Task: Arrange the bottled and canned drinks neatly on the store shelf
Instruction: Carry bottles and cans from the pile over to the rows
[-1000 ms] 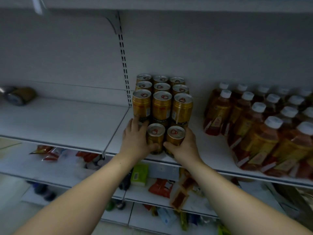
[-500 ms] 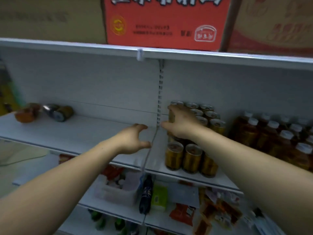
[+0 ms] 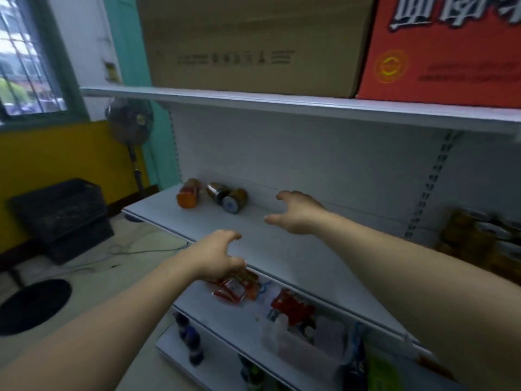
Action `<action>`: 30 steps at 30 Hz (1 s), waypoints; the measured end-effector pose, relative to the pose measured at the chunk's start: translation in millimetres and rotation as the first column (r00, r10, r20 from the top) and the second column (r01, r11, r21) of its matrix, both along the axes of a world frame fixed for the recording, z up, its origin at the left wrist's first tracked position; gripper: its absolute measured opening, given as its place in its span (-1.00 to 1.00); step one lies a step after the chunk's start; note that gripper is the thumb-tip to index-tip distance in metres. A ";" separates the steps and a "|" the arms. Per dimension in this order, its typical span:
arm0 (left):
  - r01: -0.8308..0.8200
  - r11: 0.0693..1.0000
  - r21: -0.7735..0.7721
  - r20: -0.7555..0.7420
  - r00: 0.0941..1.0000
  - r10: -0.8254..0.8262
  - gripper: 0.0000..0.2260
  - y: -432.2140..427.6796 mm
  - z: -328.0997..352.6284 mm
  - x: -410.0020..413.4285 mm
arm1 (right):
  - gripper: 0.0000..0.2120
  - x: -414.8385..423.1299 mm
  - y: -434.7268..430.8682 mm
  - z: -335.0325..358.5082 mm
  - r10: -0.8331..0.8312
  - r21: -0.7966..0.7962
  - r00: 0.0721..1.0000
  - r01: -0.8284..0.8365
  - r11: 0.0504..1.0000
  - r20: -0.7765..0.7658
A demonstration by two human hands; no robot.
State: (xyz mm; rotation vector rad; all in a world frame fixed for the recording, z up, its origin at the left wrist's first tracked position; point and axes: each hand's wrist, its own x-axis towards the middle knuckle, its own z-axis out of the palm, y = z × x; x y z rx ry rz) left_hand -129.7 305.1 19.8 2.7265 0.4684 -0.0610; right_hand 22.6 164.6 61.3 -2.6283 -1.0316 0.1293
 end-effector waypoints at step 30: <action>-0.362 0.885 -0.293 -0.002 0.926 0.378 -0.22 359.7 -64.3 221.8 | -0.29 177.6 360.7 -107.5 -0.079 -0.247 0.991 0.103 0.963 0.108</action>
